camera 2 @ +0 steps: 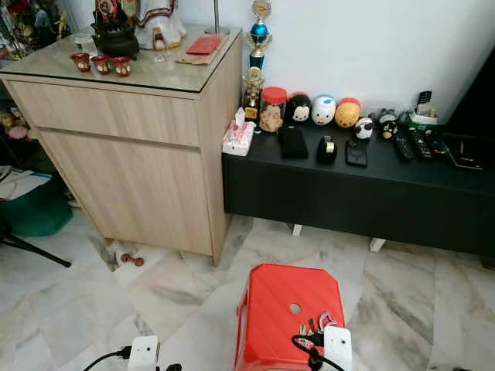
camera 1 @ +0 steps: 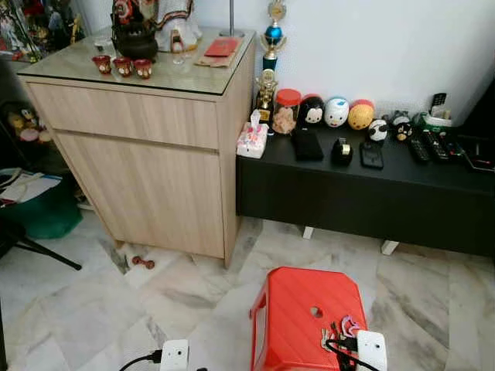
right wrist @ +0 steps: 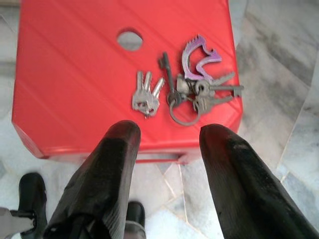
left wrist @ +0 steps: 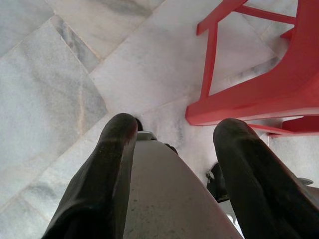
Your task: Hang keys on a hook
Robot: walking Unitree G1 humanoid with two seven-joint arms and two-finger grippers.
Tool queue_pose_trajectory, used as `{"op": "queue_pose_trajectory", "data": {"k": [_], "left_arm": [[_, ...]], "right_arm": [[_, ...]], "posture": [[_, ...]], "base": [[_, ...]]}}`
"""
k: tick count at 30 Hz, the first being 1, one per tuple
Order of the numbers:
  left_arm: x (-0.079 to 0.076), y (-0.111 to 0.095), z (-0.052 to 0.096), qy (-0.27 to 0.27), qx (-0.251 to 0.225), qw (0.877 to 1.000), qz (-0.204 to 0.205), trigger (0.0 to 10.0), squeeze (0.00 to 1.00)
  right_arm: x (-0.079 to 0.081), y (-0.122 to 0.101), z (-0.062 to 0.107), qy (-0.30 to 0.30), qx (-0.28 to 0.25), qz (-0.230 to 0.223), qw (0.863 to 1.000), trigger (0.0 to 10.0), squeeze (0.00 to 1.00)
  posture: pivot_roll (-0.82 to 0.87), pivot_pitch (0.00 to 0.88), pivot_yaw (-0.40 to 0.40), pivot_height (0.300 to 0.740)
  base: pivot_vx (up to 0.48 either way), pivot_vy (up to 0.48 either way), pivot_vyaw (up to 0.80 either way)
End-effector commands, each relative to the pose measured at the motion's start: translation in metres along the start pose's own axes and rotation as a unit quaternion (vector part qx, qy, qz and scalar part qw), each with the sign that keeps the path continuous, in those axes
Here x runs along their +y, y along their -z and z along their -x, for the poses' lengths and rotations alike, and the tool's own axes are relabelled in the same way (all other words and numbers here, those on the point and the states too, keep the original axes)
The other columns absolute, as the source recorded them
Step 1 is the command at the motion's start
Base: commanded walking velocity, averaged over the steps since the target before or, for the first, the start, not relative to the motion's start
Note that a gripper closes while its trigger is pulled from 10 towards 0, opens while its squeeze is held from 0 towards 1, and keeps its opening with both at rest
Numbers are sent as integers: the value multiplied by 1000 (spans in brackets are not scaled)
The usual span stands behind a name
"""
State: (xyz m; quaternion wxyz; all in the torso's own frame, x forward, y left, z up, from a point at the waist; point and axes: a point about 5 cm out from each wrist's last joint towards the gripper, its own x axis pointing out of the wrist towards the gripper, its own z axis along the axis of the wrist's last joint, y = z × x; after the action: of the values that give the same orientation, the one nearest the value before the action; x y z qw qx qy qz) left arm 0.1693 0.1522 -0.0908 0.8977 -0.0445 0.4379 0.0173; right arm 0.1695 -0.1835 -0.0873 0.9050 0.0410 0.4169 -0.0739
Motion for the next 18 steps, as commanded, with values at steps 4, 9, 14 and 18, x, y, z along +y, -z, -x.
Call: {"op": "queue_pose_trajectory", "data": {"k": [4,9,14,18], "left_arm": [[-1,13,3,2,24,1000,4,10000,0],[-1,13,3,2,24,1000,4,10000,0],[-1,15,3,3,26,1000,2,10000,0],[-2,16,4,4,28,1000,2,10000,0]], "right_arm": [[-4,-8,0,15,-35,13,999,10000,0],[4,-77,-12,1,-128,20,992,10000,0],[8,-109,-10,-6,-205,28,978,10000,0],[16,-133,-4,-18,-278,39,960,10000,0]], "posture": [[37,0,-81,740],[32,0,-82,740],[29,0,-82,740],[31,0,-87,740]], "base": [[0,0,0],[0,0,0],[0,0,0],[0,0,0]]}}
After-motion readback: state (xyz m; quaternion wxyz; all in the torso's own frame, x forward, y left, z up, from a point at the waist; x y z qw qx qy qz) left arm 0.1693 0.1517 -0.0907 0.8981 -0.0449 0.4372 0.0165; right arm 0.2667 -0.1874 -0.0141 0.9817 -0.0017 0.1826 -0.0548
